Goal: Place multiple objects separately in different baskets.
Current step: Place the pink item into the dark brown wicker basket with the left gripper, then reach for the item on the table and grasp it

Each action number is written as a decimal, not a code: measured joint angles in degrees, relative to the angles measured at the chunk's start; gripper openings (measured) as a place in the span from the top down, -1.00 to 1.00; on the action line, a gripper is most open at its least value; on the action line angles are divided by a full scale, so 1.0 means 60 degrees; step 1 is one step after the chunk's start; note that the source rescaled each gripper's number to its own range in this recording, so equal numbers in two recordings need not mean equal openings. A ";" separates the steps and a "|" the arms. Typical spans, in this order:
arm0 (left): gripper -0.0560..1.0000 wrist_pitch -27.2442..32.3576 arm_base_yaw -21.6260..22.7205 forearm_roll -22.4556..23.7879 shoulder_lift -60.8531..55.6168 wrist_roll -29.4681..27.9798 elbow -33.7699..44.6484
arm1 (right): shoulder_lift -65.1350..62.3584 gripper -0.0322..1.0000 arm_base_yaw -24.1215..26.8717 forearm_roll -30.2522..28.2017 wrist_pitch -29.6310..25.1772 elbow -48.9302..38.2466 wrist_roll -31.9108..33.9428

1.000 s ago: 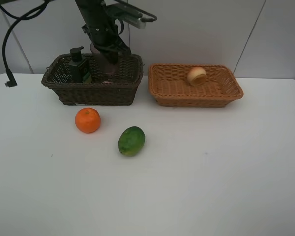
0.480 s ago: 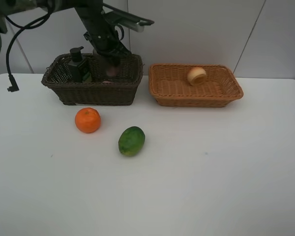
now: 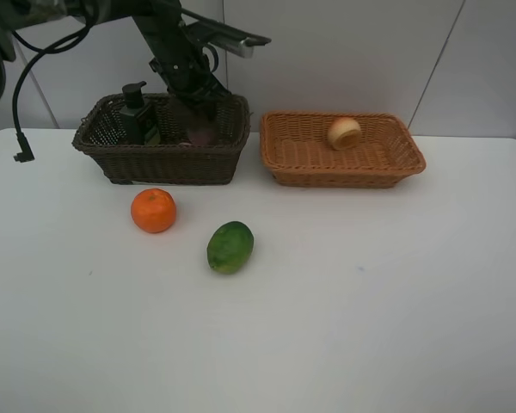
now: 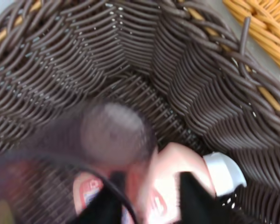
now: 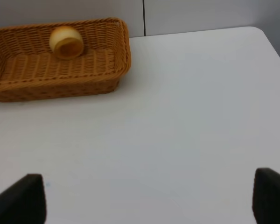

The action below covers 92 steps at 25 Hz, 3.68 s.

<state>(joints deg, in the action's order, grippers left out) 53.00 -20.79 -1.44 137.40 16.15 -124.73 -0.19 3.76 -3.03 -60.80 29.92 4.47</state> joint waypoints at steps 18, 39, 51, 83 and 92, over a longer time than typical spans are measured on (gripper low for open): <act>-0.86 0.0458 -0.0011 0.0239 -0.0145 -0.0518 0.0000 | 0.0000 -0.91 0.0000 0.0000 0.0000 0.0000 0.0000; -0.86 0.2572 -0.1148 0.0754 -0.1983 -0.2068 -0.0007 | 0.0000 -0.91 0.0000 0.0000 0.0000 0.0000 0.0000; -0.86 0.2568 -0.2348 0.0812 -0.3587 -0.2507 0.1950 | 0.0000 -0.91 0.0000 0.0000 0.0000 0.0000 0.0000; -0.98 0.0437 -0.2898 0.0785 -0.5659 -0.4115 0.7767 | 0.0000 -0.91 0.0000 0.0000 0.0000 0.0000 0.0000; -0.99 -0.0782 -0.3033 0.0775 -0.5585 -0.4935 0.8528 | 0.0000 -0.91 0.0000 0.0000 0.0000 0.0000 0.0000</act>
<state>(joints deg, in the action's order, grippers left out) 48.31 -38.99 3.21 103.89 -13.46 -73.56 -0.19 3.76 -3.03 -60.80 29.92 4.47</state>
